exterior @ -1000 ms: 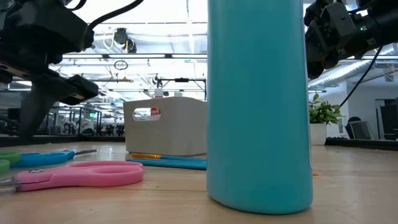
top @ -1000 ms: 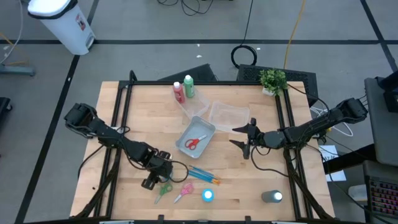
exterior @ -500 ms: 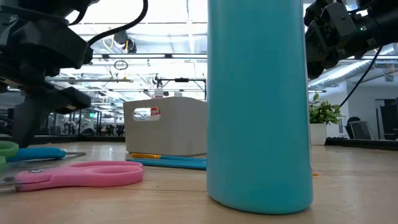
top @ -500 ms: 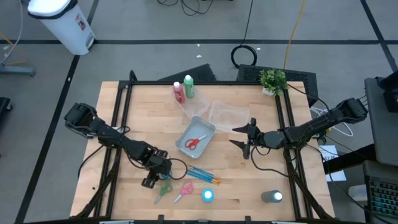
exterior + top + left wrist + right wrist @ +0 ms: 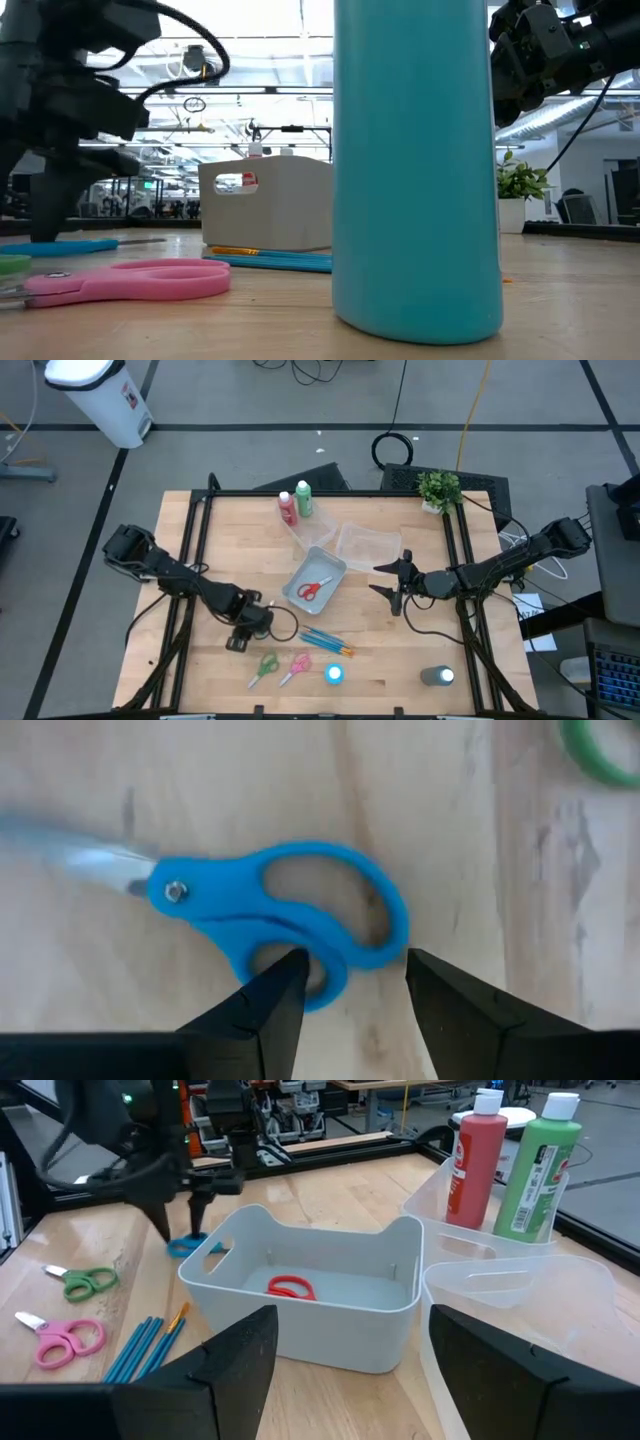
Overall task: Pick & Place Paint Supplies
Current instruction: Put the blue scissors into the blue bin
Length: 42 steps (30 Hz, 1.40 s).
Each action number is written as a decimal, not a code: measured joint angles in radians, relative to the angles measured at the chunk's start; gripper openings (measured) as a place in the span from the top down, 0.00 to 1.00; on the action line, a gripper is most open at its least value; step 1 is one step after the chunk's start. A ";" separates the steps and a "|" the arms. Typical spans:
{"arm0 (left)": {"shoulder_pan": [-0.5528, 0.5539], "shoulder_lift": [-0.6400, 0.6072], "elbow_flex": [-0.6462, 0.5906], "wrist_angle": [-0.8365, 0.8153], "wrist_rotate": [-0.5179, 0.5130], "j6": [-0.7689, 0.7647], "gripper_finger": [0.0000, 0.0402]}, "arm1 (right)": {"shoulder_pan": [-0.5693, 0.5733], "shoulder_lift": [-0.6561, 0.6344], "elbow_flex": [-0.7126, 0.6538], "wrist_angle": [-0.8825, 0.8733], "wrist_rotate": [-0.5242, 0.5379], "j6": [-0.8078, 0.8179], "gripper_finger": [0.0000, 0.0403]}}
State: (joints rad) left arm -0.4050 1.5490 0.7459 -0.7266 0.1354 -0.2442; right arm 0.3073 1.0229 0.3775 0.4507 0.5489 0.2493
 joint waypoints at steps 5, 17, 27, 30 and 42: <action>0.015 0.003 0.032 -0.105 0.040 0.020 0.54 | 0.000 0.000 0.000 0.000 0.000 0.000 0.38; 0.066 0.004 0.075 -0.217 0.003 -0.047 0.54 | 0.000 0.000 0.000 0.000 0.000 0.000 0.38; 0.099 0.003 0.075 -0.217 -0.013 -0.188 0.54 | 0.000 0.000 0.000 -0.007 0.000 0.000 0.38; 0.100 0.003 0.075 -0.241 0.018 -0.210 0.54 | 0.000 0.000 0.000 -0.007 0.000 0.000 0.38; 0.108 0.003 0.075 -0.308 0.013 -0.214 0.54 | 0.000 0.000 0.000 -0.007 0.000 0.000 0.38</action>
State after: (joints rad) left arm -0.2974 1.5517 0.8211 -1.0343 0.1480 -0.4584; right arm 0.3073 1.0229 0.3775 0.4438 0.5491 0.2497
